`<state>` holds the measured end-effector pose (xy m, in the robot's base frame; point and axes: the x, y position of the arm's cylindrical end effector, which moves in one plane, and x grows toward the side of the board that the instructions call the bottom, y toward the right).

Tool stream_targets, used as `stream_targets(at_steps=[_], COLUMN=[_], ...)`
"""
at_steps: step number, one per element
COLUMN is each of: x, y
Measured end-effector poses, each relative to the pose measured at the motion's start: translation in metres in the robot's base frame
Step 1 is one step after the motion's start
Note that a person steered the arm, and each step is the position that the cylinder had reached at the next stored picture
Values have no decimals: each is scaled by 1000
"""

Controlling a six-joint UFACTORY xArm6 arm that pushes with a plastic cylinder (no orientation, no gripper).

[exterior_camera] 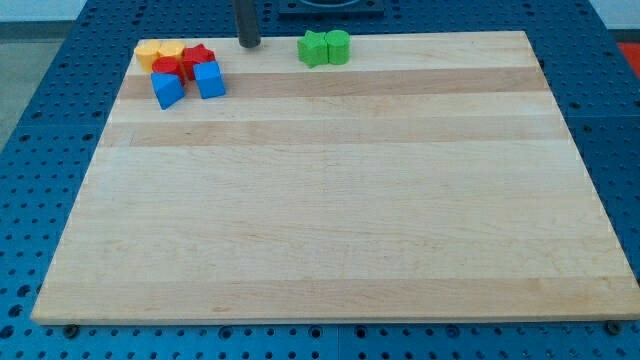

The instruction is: Move the yellow heart to the center of the board

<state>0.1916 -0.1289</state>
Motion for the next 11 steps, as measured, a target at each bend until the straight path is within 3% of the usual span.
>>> stream_targets(at_steps=[1, 4, 11], x=[0, 0, 40], y=[-20, -175, -137])
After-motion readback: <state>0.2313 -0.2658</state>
